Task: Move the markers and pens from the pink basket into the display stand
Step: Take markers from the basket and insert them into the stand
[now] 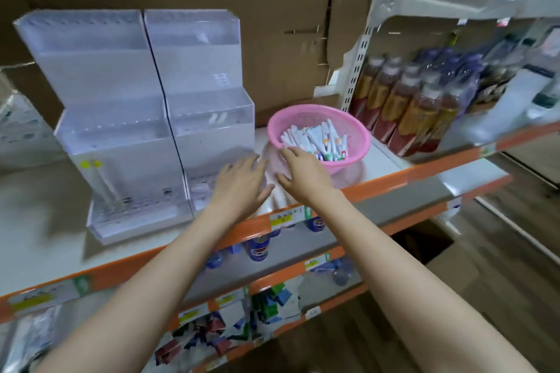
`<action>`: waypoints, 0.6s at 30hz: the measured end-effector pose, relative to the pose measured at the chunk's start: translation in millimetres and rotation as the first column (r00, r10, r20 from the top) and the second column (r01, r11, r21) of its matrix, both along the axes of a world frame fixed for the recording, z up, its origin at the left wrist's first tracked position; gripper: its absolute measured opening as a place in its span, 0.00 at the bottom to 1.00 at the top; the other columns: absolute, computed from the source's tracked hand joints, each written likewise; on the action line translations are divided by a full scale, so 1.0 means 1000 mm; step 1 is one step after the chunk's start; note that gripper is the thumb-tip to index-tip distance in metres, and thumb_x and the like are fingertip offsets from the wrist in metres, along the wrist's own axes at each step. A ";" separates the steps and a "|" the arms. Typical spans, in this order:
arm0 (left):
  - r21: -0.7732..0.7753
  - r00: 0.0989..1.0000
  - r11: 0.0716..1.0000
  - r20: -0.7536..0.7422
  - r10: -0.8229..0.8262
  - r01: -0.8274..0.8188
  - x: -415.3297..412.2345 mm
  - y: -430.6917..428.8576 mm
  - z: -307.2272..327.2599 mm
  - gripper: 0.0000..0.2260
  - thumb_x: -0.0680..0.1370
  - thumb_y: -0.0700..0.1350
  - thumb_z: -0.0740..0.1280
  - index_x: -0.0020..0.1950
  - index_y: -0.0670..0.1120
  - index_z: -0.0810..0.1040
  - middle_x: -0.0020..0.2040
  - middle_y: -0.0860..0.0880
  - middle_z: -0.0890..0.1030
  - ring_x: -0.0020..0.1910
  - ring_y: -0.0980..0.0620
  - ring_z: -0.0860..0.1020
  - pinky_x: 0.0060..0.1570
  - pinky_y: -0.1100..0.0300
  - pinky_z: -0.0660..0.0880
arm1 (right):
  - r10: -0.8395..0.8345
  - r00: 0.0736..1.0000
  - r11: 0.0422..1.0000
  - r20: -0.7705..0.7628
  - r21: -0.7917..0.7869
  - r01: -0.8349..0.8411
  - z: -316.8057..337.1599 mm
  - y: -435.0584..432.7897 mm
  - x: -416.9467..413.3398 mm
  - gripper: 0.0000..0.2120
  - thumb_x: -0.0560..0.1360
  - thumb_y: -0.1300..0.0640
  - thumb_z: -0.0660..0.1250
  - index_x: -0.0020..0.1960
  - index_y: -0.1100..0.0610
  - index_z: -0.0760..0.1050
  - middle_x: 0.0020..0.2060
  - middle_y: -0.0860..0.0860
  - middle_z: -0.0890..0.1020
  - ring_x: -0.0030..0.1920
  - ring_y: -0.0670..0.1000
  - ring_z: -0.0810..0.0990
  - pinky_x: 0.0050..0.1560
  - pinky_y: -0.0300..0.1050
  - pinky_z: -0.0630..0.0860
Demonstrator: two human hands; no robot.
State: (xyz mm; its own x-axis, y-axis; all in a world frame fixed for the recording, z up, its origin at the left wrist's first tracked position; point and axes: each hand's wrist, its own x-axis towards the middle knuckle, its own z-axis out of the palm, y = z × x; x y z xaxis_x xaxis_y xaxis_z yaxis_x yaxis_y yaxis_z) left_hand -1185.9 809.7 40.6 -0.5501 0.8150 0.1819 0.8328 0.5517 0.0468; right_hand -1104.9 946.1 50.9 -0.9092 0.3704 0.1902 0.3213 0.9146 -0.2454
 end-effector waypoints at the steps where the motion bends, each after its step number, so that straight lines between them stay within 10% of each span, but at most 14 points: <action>1: 0.018 1.000 1.000 0.001 -0.003 0.003 0.002 0.015 0.001 0.25 0.78 0.56 0.60 0.72 0.47 0.64 0.70 0.45 0.68 0.67 0.44 0.69 0.61 0.51 0.67 | 0.008 1.000 1.000 0.000 0.003 -0.008 0.002 0.014 0.000 0.24 0.75 0.52 0.66 0.69 0.57 0.69 0.62 0.56 0.75 0.59 0.60 0.75 0.56 0.53 0.73; 9: 0.115 0.999 0.993 0.035 0.017 -0.021 0.001 0.099 0.009 0.29 0.74 0.60 0.48 0.64 0.44 0.73 0.60 0.44 0.76 0.58 0.42 0.74 0.52 0.47 0.73 | 0.023 1.000 1.000 0.009 -0.019 -0.022 0.004 0.101 -0.005 0.22 0.78 0.49 0.62 0.69 0.56 0.69 0.64 0.56 0.75 0.61 0.61 0.75 0.56 0.54 0.73; 18: -0.051 0.983 0.985 0.068 0.170 -0.167 -0.014 0.148 0.011 0.11 0.80 0.47 0.58 0.54 0.43 0.76 0.53 0.42 0.79 0.51 0.41 0.77 0.41 0.52 0.70 | -0.038 0.989 0.999 0.140 0.024 0.035 -0.002 0.135 -0.032 0.13 0.79 0.56 0.58 0.63 0.58 0.70 0.60 0.57 0.76 0.61 0.60 0.74 0.47 0.50 0.67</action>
